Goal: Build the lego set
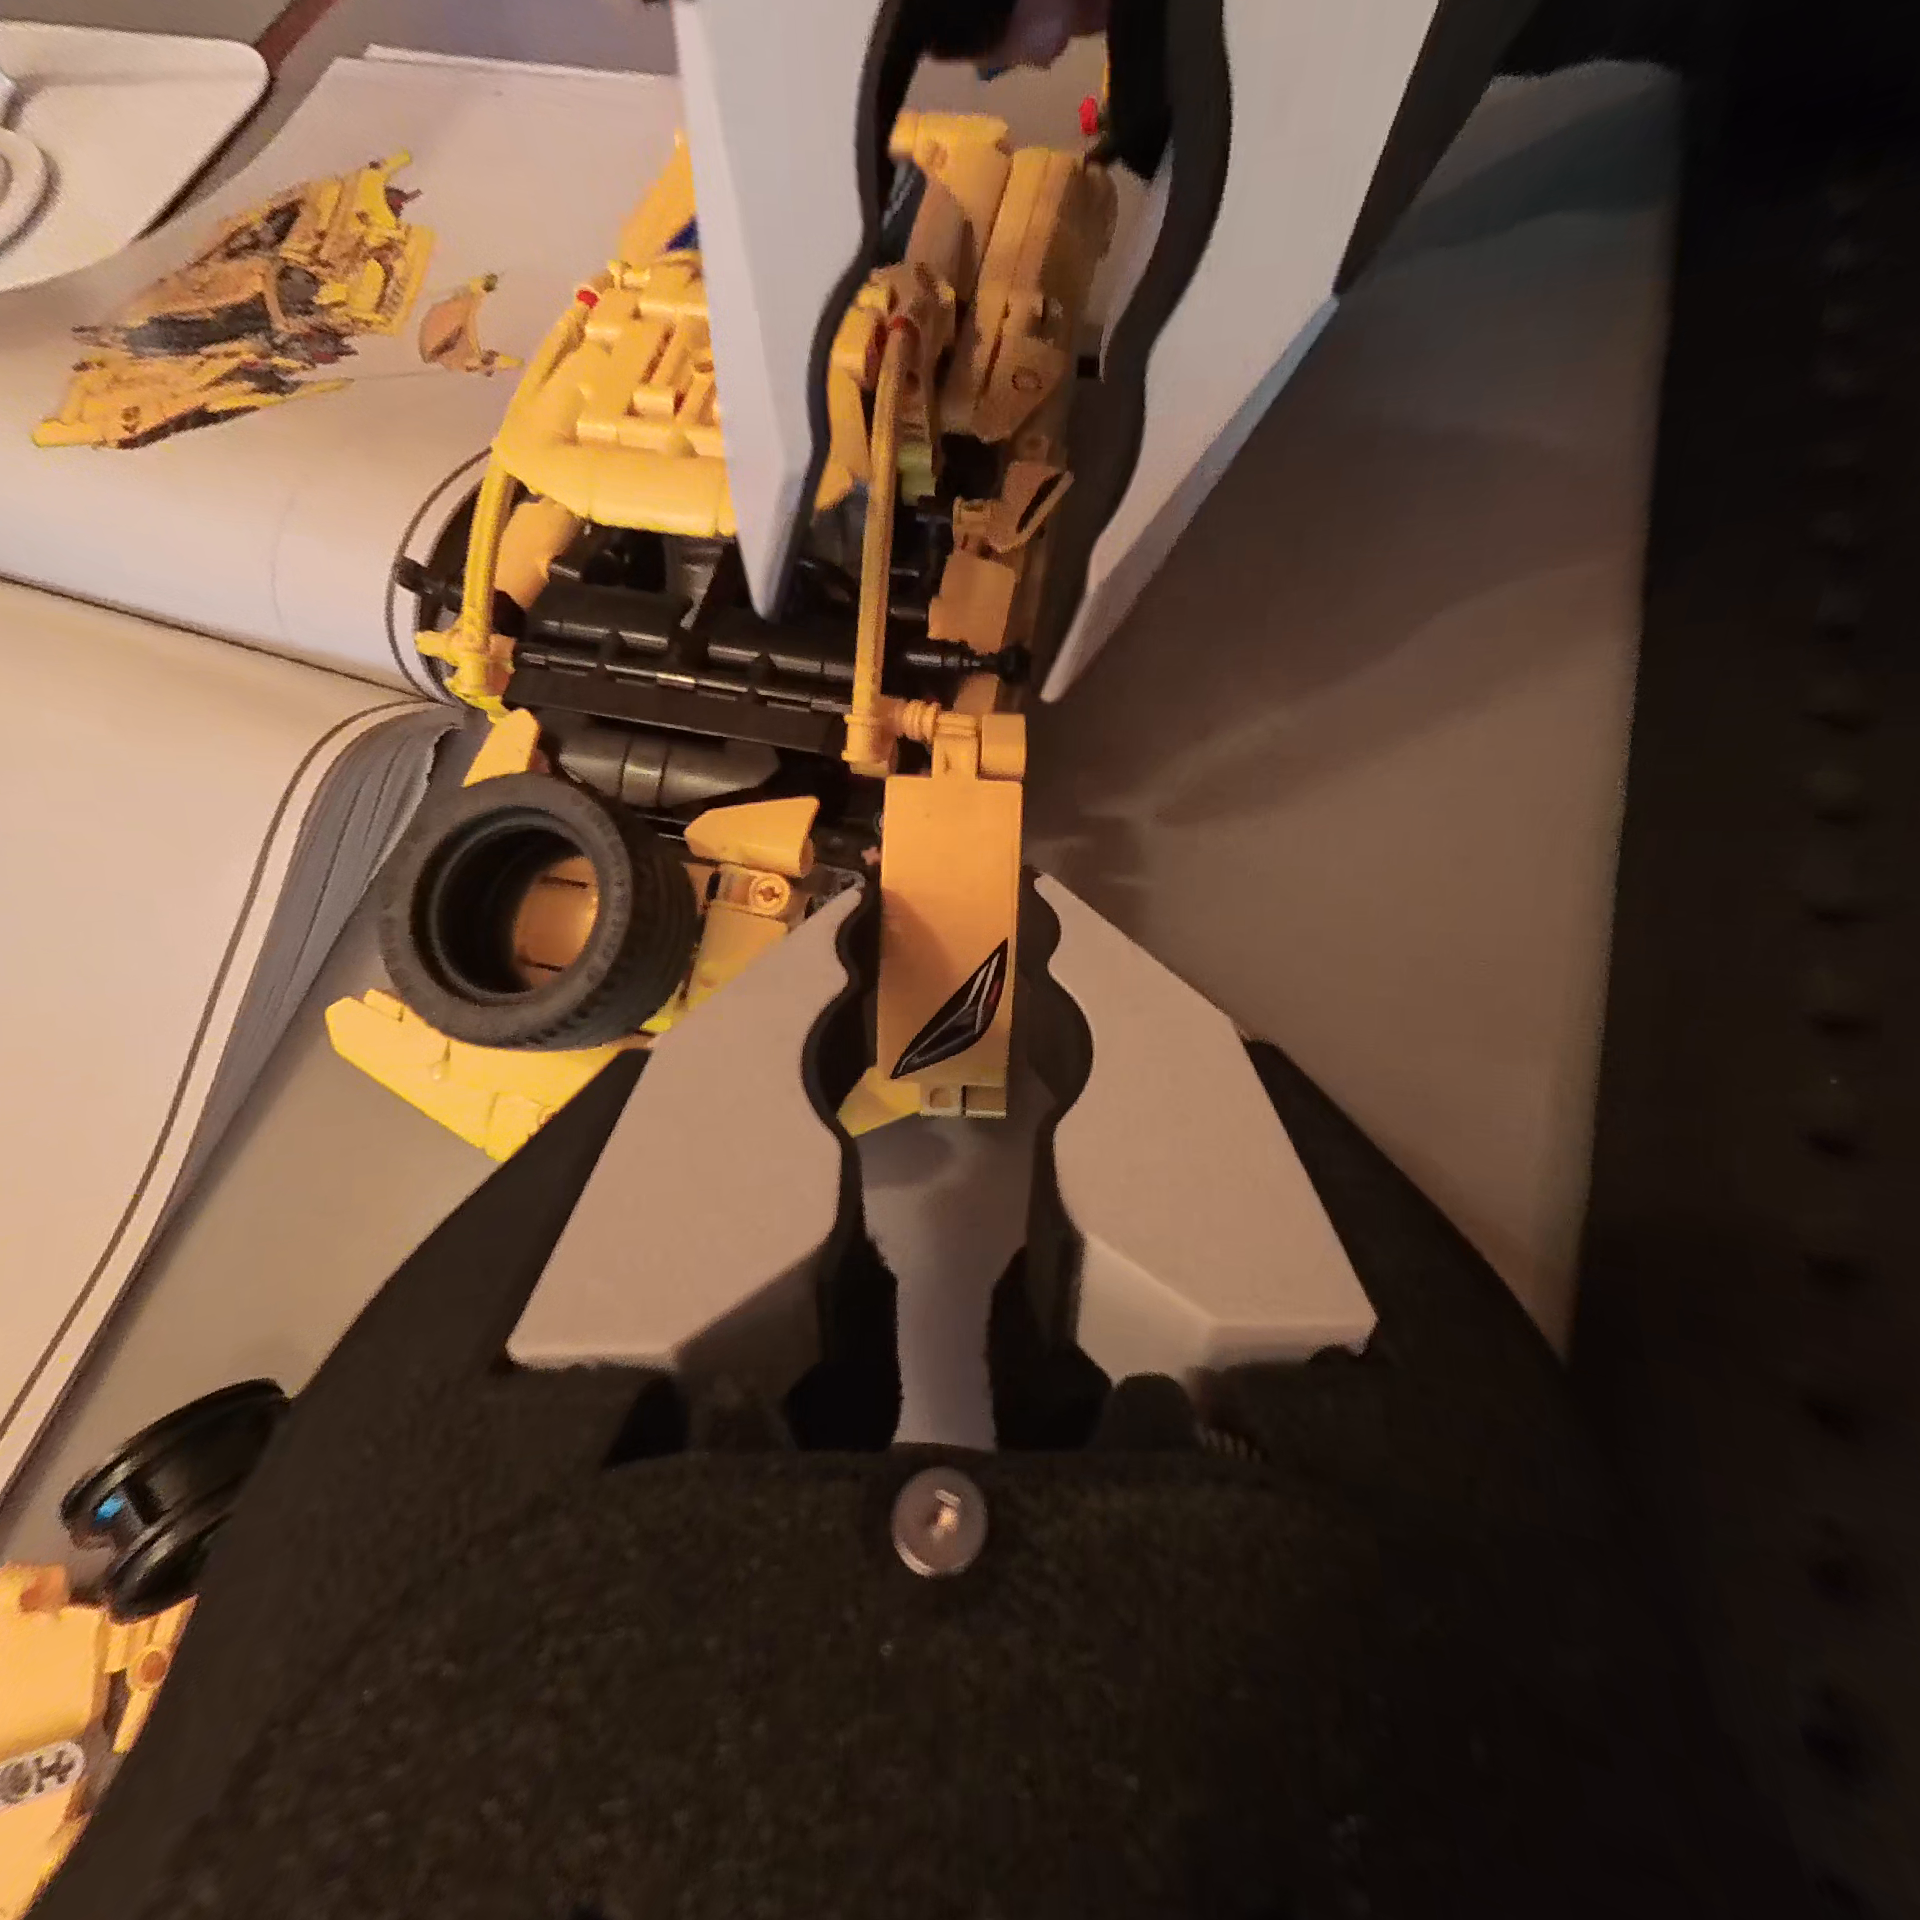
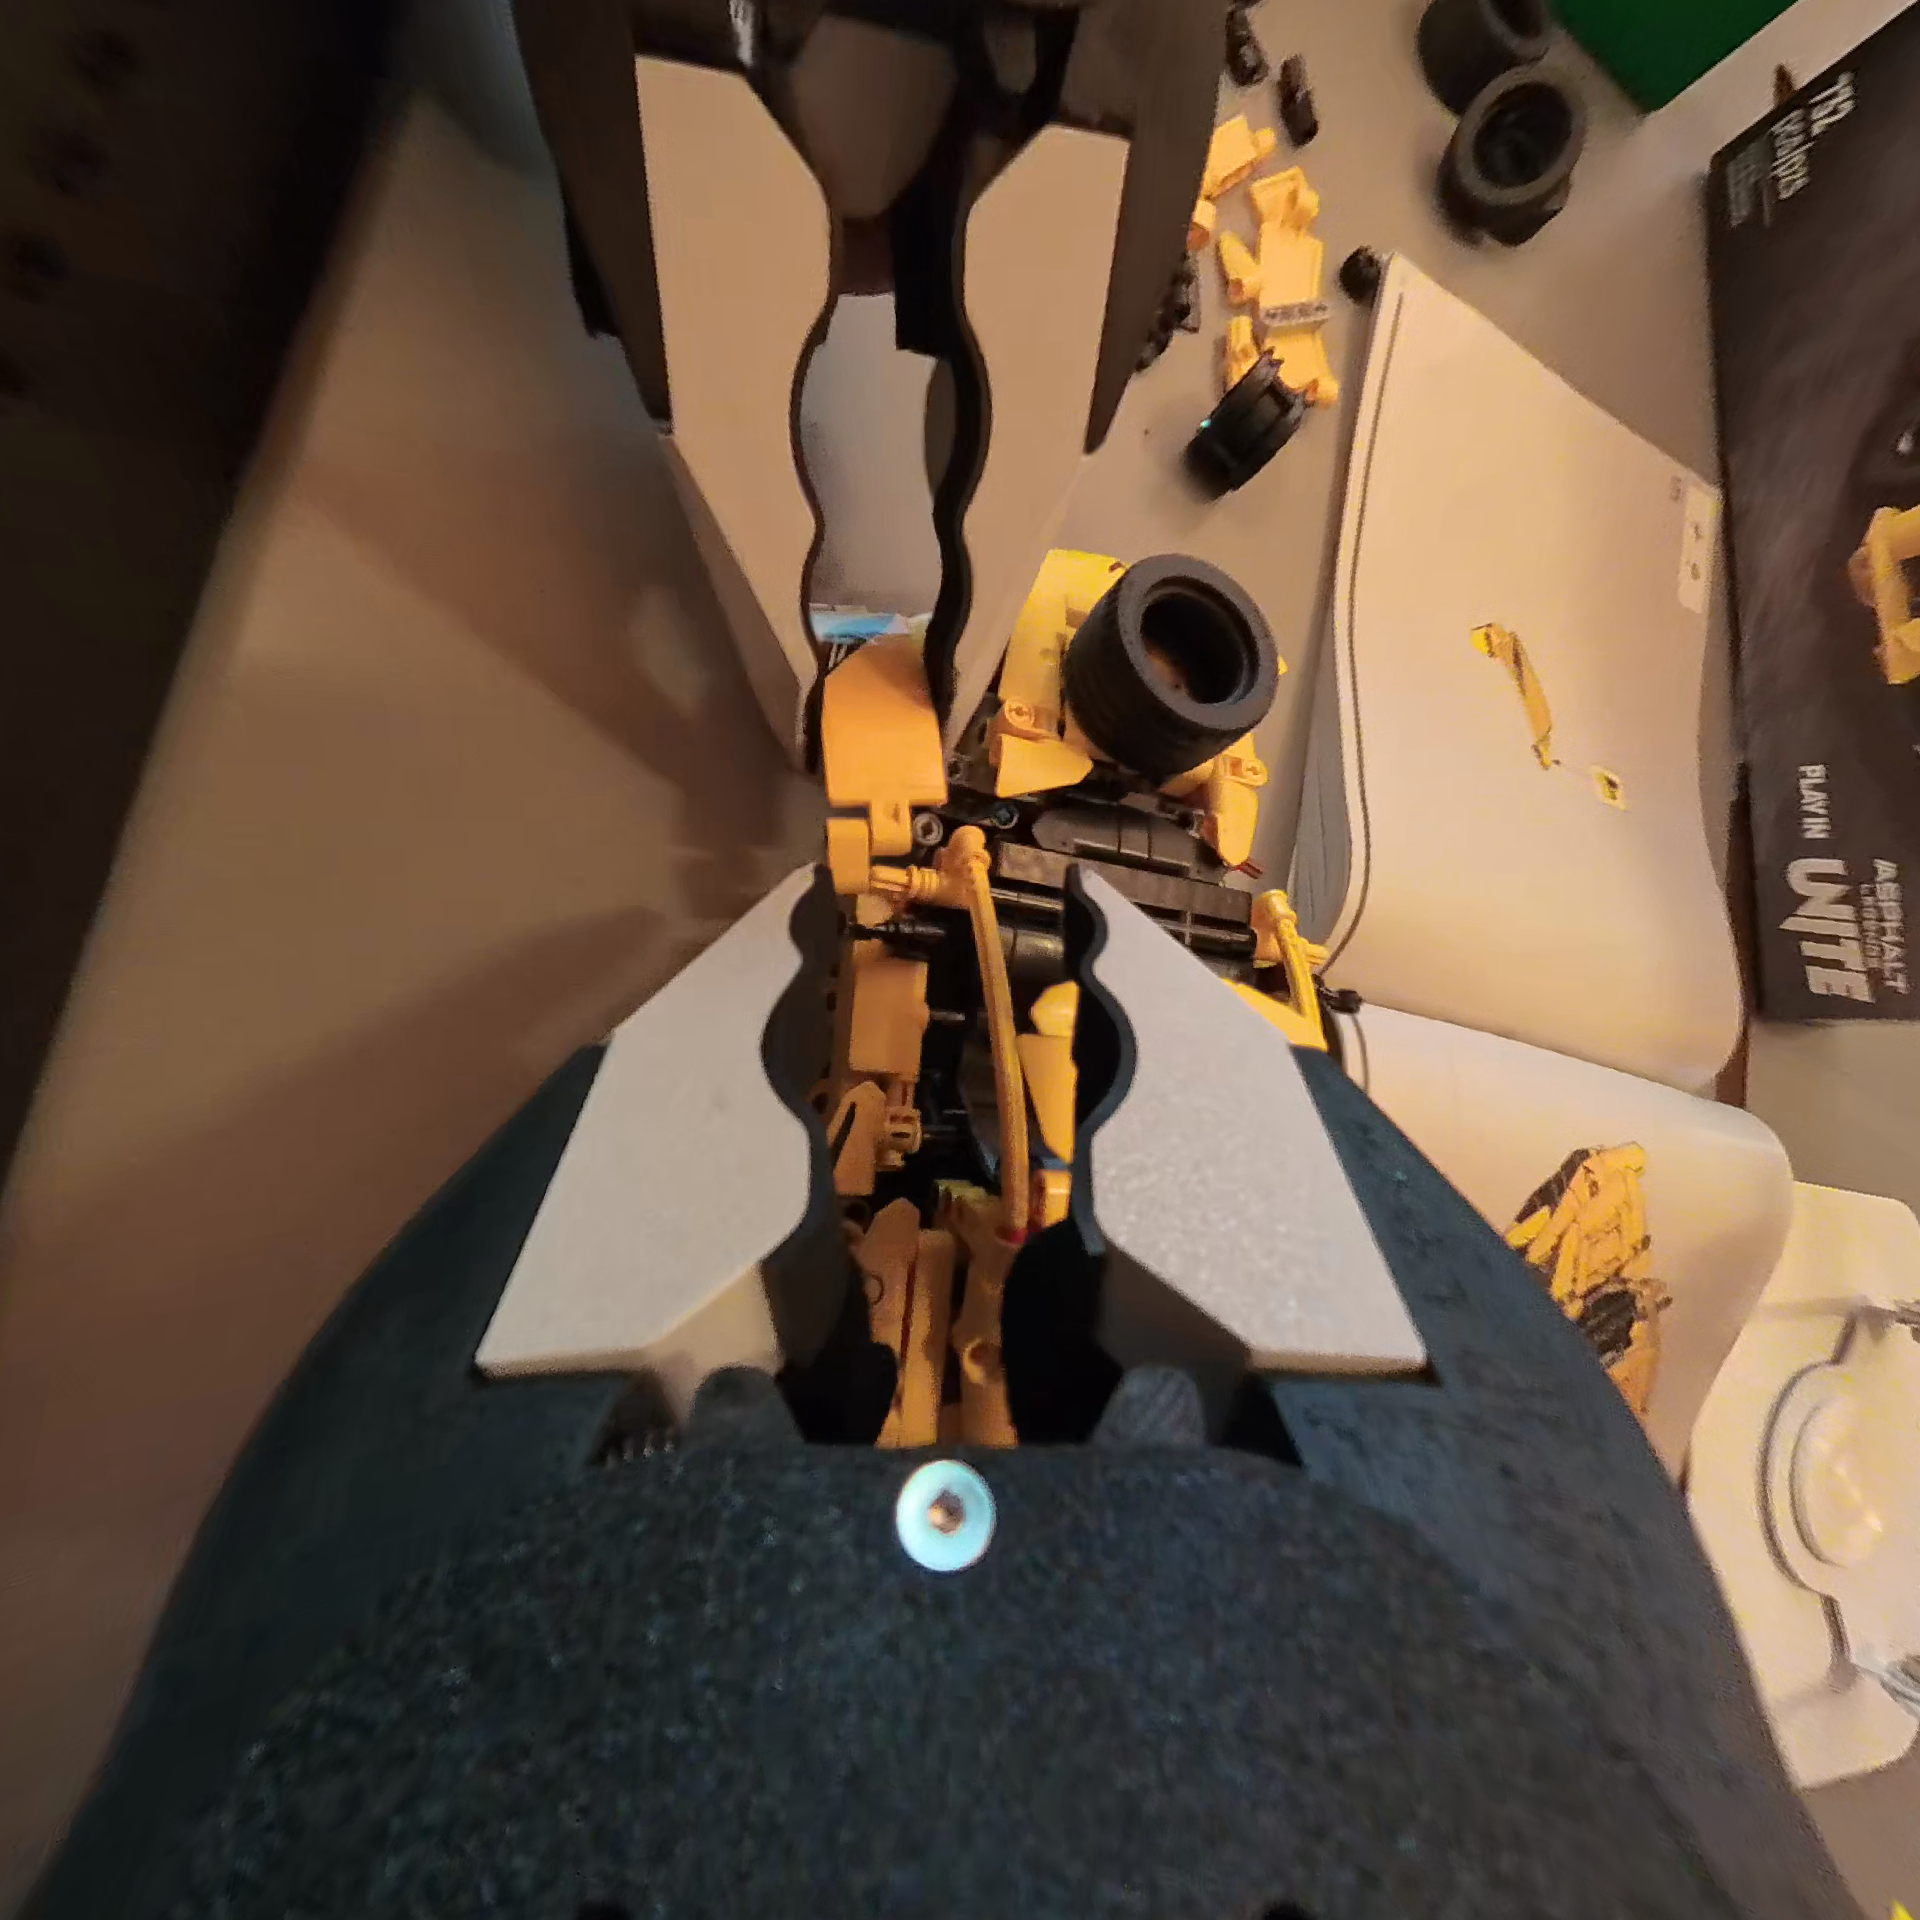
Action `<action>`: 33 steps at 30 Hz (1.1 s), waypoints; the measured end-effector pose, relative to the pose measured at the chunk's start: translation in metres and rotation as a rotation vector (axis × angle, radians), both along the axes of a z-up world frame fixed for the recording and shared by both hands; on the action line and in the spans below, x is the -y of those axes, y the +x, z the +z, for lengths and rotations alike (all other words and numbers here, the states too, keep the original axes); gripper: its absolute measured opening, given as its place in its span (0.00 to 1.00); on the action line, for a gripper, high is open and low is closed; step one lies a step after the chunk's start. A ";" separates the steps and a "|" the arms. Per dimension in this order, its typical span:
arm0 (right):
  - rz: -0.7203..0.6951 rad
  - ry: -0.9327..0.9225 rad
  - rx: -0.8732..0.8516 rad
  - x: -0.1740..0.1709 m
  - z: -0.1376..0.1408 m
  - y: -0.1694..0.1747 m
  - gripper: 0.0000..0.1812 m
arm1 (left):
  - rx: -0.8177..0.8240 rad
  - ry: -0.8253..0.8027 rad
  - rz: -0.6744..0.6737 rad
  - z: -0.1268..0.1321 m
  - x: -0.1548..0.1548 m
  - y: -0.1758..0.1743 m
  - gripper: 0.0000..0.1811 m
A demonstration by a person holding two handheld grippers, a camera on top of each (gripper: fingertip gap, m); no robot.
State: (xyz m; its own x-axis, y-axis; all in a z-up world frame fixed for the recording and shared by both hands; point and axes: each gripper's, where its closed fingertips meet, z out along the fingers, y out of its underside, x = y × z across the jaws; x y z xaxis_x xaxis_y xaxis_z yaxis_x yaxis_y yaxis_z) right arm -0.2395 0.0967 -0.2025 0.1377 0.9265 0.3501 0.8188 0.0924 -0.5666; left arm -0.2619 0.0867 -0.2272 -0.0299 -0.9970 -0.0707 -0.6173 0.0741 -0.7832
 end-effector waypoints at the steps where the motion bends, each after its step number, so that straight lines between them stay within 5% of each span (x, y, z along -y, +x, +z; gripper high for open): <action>1: 0.008 -0.027 0.005 0.001 -0.001 -0.001 0.24 | -0.003 -0.006 0.004 0.000 -0.001 0.001 0.14; 11: 0.028 -0.245 0.142 0.000 -0.016 -0.002 0.25 | -0.002 -0.026 0.014 0.000 -0.001 0.000 0.14; 22: 0.019 -0.205 0.118 -0.003 -0.016 -0.004 0.20 | 0.031 -0.060 0.035 0.003 -0.004 -0.002 0.14; 33: -0.012 -0.153 0.113 -0.004 -0.016 -0.004 0.16 | -0.004 0.153 0.063 0.001 -0.013 -0.003 0.14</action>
State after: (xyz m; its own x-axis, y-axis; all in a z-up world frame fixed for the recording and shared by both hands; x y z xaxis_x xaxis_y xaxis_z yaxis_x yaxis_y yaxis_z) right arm -0.2438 0.1009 -0.2183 0.1170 0.9686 0.2195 0.8784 0.0022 -0.4780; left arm -0.2647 0.1001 -0.2265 0.0322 -0.9746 -0.2217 -0.6278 0.1528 -0.7632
